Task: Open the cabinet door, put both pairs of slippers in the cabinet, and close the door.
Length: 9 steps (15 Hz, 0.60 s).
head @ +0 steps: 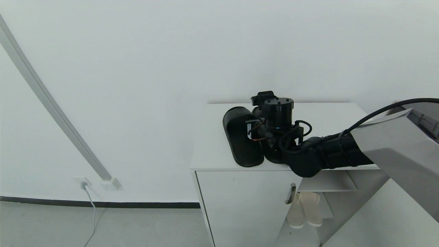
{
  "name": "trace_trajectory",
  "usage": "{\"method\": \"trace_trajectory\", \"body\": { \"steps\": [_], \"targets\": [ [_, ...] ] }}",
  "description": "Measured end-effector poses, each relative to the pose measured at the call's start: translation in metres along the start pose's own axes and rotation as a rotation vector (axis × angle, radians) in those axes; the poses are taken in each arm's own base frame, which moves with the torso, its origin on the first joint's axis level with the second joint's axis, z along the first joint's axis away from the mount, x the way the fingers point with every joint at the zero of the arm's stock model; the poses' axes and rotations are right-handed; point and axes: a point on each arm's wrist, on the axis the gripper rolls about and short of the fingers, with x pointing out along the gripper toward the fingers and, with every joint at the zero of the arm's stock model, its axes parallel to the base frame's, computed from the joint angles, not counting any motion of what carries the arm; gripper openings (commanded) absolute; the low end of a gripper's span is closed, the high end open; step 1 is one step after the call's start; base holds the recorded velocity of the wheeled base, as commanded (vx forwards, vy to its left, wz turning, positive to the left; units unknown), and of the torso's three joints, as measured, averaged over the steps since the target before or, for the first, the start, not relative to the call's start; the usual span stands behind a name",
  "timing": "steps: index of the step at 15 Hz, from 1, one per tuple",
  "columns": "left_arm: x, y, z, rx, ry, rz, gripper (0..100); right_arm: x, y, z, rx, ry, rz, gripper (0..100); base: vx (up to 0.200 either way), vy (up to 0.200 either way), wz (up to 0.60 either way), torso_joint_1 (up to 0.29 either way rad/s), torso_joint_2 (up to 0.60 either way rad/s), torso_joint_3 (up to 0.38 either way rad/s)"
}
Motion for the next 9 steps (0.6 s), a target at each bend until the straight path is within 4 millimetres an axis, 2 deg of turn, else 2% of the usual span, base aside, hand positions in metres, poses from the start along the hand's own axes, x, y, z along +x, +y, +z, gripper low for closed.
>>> {"method": "trace_trajectory", "body": {
  "steps": [6,9],
  "targets": [
    [0.0,0.0,0.0,-0.003,0.0,0.0,0,0.001,0.0006,-0.0018,0.0,0.001,-0.002,0,0.0,0.0,0.0,0.0,0.0,0.0],
    [-0.0001,0.0,0.0002,-0.005,-0.001,0.0,0,-0.0069,0.0033,0.0002,-0.006,0.006,0.01,0,0.0,0.0,0.0,0.0,0.0,0.0]
  ]
}}
